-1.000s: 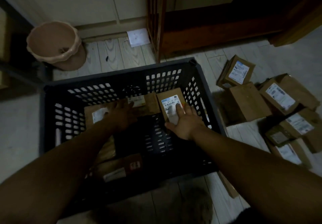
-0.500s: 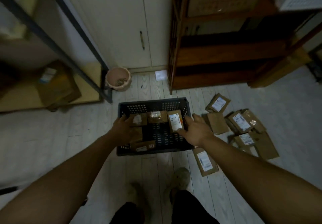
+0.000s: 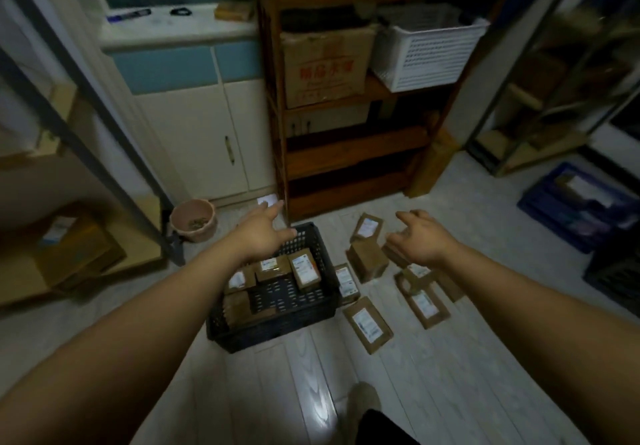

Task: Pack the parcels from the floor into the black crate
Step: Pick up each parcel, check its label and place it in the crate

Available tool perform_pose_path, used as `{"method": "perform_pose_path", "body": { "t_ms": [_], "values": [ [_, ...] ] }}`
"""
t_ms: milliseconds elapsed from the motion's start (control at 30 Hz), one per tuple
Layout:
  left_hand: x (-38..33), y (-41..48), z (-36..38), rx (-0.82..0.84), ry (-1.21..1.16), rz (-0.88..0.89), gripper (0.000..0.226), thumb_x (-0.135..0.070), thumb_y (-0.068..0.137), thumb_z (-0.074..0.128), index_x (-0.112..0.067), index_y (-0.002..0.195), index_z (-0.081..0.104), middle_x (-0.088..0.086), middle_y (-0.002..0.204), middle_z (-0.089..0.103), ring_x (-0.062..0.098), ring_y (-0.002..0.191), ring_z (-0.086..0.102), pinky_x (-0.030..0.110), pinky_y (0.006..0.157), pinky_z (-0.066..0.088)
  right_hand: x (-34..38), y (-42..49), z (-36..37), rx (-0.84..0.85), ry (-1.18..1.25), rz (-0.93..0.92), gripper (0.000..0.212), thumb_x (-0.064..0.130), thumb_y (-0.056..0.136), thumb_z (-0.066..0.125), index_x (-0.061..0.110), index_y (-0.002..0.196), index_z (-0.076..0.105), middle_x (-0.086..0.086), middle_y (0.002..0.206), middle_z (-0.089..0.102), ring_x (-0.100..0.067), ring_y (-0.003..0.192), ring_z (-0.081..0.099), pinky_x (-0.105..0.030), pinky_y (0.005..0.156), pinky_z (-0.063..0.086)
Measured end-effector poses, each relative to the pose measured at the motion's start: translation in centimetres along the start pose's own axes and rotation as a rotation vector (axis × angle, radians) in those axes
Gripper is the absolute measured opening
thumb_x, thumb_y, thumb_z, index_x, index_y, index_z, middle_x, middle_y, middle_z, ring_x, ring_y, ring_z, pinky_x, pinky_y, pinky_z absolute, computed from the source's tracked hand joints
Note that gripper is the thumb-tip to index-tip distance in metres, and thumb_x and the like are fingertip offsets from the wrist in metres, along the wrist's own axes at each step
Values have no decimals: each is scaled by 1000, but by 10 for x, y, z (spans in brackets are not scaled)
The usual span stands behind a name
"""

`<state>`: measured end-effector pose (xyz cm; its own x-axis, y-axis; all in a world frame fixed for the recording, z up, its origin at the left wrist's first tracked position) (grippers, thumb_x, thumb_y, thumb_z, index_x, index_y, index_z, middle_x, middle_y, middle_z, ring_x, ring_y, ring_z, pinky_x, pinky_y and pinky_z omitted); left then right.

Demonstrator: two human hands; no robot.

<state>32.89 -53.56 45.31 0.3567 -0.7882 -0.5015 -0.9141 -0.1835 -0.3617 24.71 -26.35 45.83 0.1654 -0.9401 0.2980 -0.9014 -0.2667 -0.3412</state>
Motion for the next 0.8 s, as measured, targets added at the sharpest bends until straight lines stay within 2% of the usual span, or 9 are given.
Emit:
{"method": "perform_pose_path", "body": {
  "t_ms": [100,267,400,567,667,800],
  "values": [
    [-52,-18,5,4,30,84,75,-47,90,52,-28,150,11,6,159,6,25,146,5,41,118,12,-34,-29,-19,-11,10,47,67,49,94,46,19,150,23,-10,158,17,-29,142,24,-42,115,26],
    [-127,-20,30,38,15,153,76,-51,89,53,-33,149,12,4,159,3,27,146,7,44,118,15,-106,-60,-47,-10,22,95,68,51,95,45,19,151,23,-10,157,18,-28,141,27,-38,114,28],
    [-208,-9,74,103,37,207,75,-50,90,52,-33,149,10,2,160,1,26,146,1,44,119,11,-193,-81,-74,-23,13,167,69,54,93,45,21,150,24,-8,155,22,-28,139,29,-38,112,29],
    [-308,9,142,183,38,258,72,-48,91,51,-33,149,12,1,159,1,28,146,5,44,118,15,-312,-98,-105,-46,40,230,69,53,93,47,21,150,24,-8,155,23,-28,139,30,-39,112,30],
    [-343,19,172,219,26,244,71,-46,92,51,-31,149,12,3,159,2,27,146,5,43,118,15,-360,-96,-116,-49,57,244,70,53,93,47,20,150,24,-8,155,22,-29,139,29,-38,113,28],
    [-361,32,189,232,45,221,69,-41,94,49,-26,151,12,6,159,2,25,146,4,41,118,13,-387,-73,-115,-14,103,221,70,51,93,48,18,150,24,-9,156,21,-28,139,30,-35,111,27]
  ]
}}
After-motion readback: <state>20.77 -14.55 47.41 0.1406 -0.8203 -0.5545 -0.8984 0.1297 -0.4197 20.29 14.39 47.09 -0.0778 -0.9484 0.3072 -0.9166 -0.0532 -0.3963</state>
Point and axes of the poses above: each hand's wrist, its own y-axis towards the middle knuckle, its own z-axis out of the palm, x = y × z, the point moved 9 cm from there along y, towards the middle knuckle
